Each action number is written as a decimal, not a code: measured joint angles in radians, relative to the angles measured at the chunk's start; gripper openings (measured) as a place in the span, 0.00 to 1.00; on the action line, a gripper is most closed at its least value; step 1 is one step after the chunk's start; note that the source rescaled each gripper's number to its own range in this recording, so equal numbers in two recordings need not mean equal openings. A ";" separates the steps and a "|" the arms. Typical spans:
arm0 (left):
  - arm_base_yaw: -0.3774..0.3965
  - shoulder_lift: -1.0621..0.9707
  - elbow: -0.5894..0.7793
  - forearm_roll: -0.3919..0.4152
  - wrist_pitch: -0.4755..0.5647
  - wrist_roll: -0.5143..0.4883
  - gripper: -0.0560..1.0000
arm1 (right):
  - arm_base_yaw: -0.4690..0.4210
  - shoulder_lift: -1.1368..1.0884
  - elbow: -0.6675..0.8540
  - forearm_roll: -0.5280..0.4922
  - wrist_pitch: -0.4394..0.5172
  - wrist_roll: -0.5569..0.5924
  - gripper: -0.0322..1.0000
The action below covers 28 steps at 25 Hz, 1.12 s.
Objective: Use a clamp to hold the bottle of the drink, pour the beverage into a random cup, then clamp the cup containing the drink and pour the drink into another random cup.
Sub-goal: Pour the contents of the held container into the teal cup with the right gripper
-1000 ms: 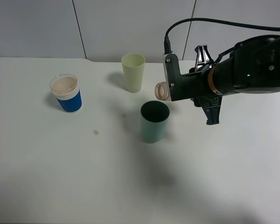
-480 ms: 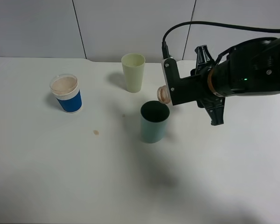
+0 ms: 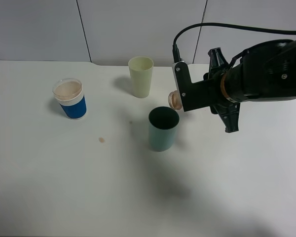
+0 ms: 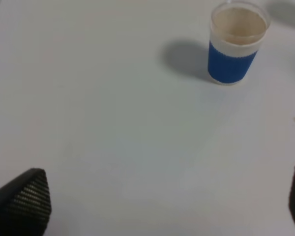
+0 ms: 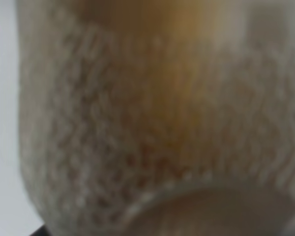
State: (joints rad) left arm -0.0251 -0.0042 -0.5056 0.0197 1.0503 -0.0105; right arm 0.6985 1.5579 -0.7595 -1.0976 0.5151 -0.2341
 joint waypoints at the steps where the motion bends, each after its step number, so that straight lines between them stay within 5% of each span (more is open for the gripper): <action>1: 0.000 0.000 0.000 0.000 0.000 0.000 0.94 | 0.000 0.000 0.000 0.000 0.000 0.000 0.05; 28: 0.000 0.000 0.000 0.000 0.000 0.000 0.94 | 0.025 0.004 -0.058 -0.052 0.079 -0.034 0.05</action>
State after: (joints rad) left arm -0.0251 -0.0042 -0.5056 0.0197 1.0503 -0.0105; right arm 0.7236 1.5614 -0.8173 -1.1495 0.5939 -0.2676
